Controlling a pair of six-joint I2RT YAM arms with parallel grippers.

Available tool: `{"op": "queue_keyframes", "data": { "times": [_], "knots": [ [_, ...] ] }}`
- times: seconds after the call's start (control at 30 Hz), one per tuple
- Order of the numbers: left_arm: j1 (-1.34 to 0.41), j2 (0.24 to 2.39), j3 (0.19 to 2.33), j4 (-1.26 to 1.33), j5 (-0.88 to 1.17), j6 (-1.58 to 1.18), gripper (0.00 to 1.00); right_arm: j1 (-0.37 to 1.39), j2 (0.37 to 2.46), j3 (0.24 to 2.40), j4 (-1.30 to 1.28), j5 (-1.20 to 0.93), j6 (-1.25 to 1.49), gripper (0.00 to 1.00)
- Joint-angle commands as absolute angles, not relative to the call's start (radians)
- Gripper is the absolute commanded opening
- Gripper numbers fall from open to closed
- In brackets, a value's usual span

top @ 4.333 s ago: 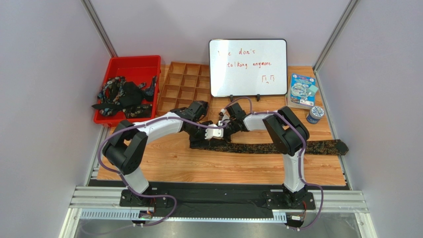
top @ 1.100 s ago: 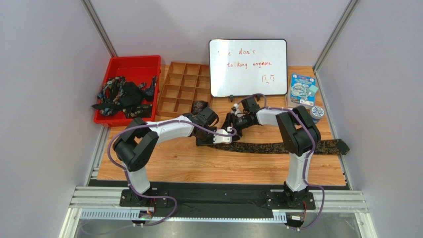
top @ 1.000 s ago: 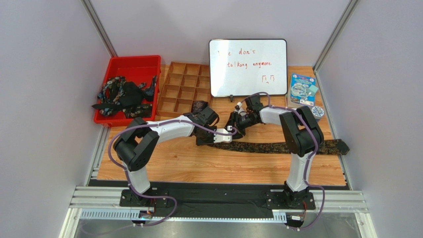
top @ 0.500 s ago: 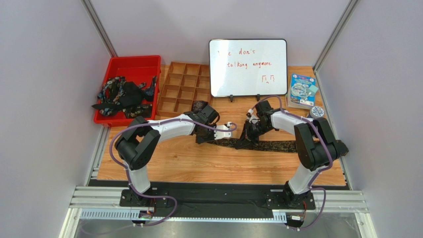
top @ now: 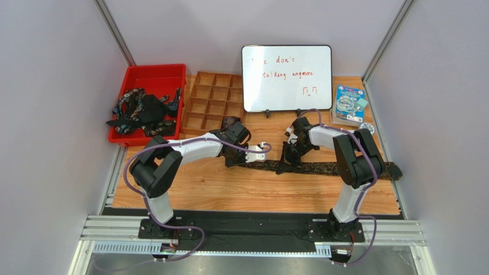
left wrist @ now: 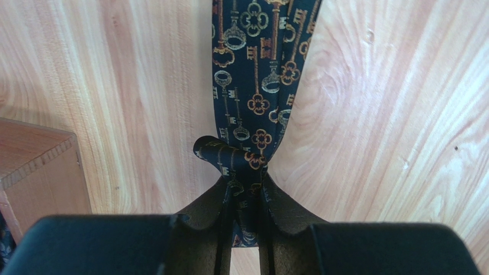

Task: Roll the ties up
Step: Roll the tie at the center of the board.

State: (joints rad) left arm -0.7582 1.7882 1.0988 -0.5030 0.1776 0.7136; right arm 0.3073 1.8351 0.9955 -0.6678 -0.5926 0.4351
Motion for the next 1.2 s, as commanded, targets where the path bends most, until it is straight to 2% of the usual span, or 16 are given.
{"op": "queue_keyframes", "data": {
  "times": [0.0,0.1,0.27,0.67,0.97,1.17],
  "knots": [
    [-0.756,1.758,1.051,-0.537,0.224,0.785,0.22,0.311,1.792,1.017,-0.624,-0.58,0.336,0.01],
    [-0.756,1.756,1.046,-0.535,0.229,0.795,0.23,0.31,1.704,1.038,-0.647,-0.647,0.276,0.06],
    [-0.756,1.759,1.049,-0.528,0.238,0.795,0.23,0.313,1.652,1.083,-0.598,-0.687,0.331,0.08],
    [-0.755,1.767,1.054,-0.525,0.23,0.784,0.23,0.341,1.888,1.219,-0.598,-0.558,0.333,0.08],
    [-0.756,1.773,1.063,-0.523,0.233,0.769,0.23,0.367,1.91,1.218,-0.687,-0.58,0.282,0.07],
    [-0.756,1.773,1.062,-0.523,0.232,0.759,0.23,0.362,1.917,1.235,-0.643,-0.535,0.278,0.08]
  ]
}}
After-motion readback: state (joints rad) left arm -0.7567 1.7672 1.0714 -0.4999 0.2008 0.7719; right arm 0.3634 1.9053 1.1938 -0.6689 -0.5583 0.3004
